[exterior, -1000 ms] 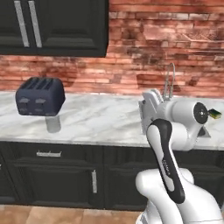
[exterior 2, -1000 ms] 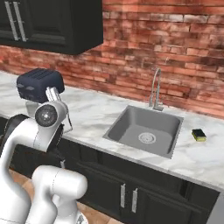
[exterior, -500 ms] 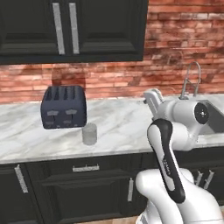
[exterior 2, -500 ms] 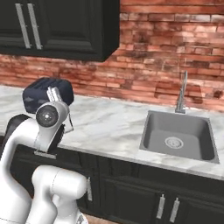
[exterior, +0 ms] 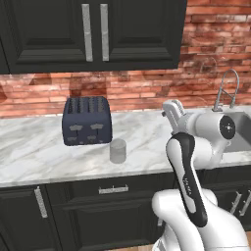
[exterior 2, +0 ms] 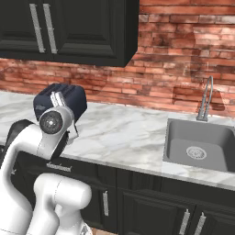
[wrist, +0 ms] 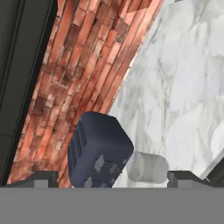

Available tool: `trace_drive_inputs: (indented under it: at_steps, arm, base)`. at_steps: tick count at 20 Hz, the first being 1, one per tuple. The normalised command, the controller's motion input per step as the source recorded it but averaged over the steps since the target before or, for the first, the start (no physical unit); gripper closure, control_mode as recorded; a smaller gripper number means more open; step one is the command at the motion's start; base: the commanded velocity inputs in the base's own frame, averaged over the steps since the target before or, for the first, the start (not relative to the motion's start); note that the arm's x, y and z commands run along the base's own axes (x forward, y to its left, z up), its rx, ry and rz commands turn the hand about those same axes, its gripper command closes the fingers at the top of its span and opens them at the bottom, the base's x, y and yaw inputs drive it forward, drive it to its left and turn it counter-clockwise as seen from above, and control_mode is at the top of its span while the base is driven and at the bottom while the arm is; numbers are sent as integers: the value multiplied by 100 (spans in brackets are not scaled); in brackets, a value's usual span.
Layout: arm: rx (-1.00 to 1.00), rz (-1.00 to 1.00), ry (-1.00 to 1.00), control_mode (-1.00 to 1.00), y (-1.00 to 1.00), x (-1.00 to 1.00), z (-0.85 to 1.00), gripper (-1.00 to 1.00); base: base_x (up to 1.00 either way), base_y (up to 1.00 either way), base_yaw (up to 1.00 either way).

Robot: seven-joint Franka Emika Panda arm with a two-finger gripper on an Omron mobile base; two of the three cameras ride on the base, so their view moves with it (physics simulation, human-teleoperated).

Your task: Move the glass cup from next to the sink to the open cabinet. Then, move the bowl with the fish to the fridge to clear the area for faucet cleaning.

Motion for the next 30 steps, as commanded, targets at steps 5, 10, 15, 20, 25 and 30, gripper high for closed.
trace_drive_inputs:
  at_steps: [5,10,15,20,25,30]
  arm:
    - [0,0,0,100,0,0,0,-100]
    - [-1,0,9,-100,3,9,0,-100]
    - [-18,19,55,-100,42,32,-2,-100]
    - [-34,38,67,-100,52,4,-27,-100]
    - [-10,21,25,-100,14,3,-39,-100]
    - [-4,68,3,-100,-24,0,-91,-100]
  base:
    - [81,22,-15]
    - [64,36,-9]
    - [0,0,0]
    - [0,0,0]
    - [0,0,0]
    - [0,0,0]
